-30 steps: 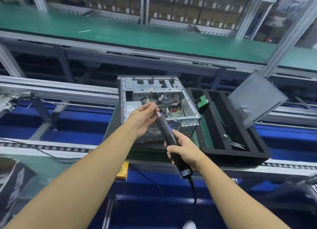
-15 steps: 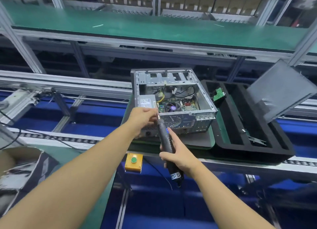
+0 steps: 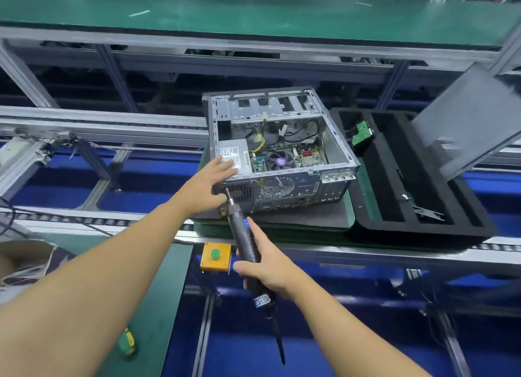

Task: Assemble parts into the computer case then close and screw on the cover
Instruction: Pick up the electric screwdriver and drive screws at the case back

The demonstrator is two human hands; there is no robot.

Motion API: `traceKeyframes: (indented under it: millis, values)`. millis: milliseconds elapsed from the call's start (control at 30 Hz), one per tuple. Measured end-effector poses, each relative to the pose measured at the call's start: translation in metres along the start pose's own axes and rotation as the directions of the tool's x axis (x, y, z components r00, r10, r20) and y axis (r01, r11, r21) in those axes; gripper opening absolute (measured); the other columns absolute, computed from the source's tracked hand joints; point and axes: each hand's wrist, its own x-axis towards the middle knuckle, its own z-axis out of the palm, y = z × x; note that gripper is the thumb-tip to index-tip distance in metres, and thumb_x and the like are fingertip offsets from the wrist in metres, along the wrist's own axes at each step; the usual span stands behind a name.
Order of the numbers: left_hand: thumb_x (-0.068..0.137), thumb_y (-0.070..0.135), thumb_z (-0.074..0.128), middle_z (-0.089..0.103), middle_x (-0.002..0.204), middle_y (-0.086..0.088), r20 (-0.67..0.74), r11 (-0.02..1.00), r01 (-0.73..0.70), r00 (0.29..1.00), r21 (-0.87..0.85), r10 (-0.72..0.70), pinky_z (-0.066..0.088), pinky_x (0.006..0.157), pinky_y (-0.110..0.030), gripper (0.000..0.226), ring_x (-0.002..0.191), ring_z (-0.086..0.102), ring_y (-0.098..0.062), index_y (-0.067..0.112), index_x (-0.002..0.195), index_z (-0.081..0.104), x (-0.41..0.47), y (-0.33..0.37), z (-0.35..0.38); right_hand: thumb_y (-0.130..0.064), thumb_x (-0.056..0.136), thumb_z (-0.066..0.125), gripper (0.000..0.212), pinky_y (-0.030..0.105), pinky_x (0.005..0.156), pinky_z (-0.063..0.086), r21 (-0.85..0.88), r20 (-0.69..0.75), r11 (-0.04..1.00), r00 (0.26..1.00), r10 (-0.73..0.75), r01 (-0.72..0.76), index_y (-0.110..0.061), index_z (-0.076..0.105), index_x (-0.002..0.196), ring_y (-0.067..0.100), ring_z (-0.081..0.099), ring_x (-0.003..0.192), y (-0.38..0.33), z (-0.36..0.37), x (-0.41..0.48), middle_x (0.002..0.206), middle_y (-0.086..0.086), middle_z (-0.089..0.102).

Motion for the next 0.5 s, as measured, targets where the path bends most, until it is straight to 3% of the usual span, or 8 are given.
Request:
traceKeyframes:
  millis: [133, 333, 500]
  values:
    - [0.084, 0.009, 0.068, 0.029, 0.157, 0.018, -0.018, 0.998, -0.037, 0.999, 0.048, 0.038, 0.025, 0.113, -0.029, 0.07, 0.145, 0.004, 0.007, 0.029, 0.147, 0.045, 0.001, -0.006, 0.002, -0.025, 0.08, 0.076, 0.105, 0.031, 0.061, 0.056, -0.012, 0.006, 1.0, 1.0, 0.0, 0.0, -0.055, 0.009, 0.155, 0.022, 0.066, 0.063, -0.002, 0.0, 0.005, 0.121, 0.008, 0.062]
    - [0.088, -0.002, 0.066, 0.034, 0.151, 0.023, -0.058, 0.999, -0.042, 0.997, 0.015, 0.042, 0.023, 0.116, -0.026, 0.066, 0.146, 0.011, 0.005, 0.029, 0.144, 0.049, 0.004, -0.013, 0.003, -0.026, 0.076, 0.077, 0.105, 0.032, 0.062, 0.056, -0.023, 0.004, 1.0, 1.0, -0.015, 0.015, -0.059, 0.013, 0.153, 0.021, 0.065, 0.064, -0.002, -0.001, 0.011, 0.121, 0.012, 0.061]
    - [0.088, -0.004, 0.066, 0.039, 0.147, 0.023, -0.079, 1.0, -0.02, 0.997, -0.021, 0.018, 0.022, 0.121, -0.036, 0.063, 0.144, 0.016, 0.005, 0.028, 0.141, 0.054, 0.005, -0.013, 0.005, -0.026, 0.077, 0.076, 0.105, 0.031, 0.06, 0.056, -0.024, -0.004, 1.0, 1.0, -0.016, 0.016, -0.059, 0.013, 0.153, 0.019, 0.066, 0.063, -0.002, -0.002, 0.015, 0.118, 0.01, 0.062]
